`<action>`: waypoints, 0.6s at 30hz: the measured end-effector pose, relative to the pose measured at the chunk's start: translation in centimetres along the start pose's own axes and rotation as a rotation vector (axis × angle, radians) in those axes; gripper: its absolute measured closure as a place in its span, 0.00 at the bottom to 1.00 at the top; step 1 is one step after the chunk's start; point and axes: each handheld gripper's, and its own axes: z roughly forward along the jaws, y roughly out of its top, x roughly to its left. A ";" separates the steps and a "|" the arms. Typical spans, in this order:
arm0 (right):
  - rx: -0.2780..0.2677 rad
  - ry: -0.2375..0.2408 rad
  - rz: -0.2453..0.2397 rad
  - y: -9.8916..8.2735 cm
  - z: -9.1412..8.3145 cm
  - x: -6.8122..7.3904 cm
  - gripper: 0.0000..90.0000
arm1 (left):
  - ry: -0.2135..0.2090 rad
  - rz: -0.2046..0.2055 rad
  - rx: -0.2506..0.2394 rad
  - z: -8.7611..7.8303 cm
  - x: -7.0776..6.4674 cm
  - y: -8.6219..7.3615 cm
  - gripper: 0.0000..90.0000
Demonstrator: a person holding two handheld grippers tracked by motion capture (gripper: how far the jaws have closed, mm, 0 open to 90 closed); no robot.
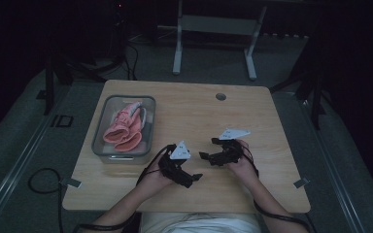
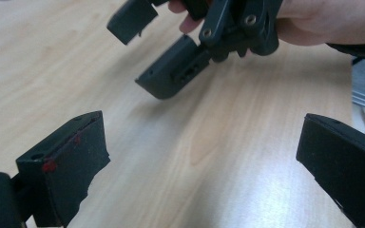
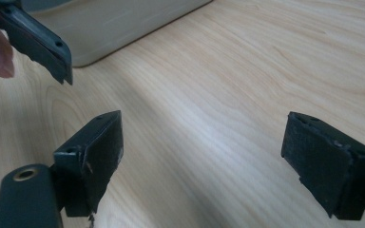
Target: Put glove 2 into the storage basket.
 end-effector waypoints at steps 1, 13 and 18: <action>0.000 0.000 0.001 -0.3 -0.1 0.0 0.16 | -0.007 0.001 -0.001 0.2 -0.1 -0.2 0.03; 0.028 -0.028 0.001 -3.1 -1.5 0.2 0.16 | -0.077 0.007 -0.013 2.1 -0.8 -1.9 0.03; 0.027 -0.040 0.011 -4.1 -2.4 0.1 0.16 | -0.061 0.037 0.008 2.6 -1.2 -2.3 0.03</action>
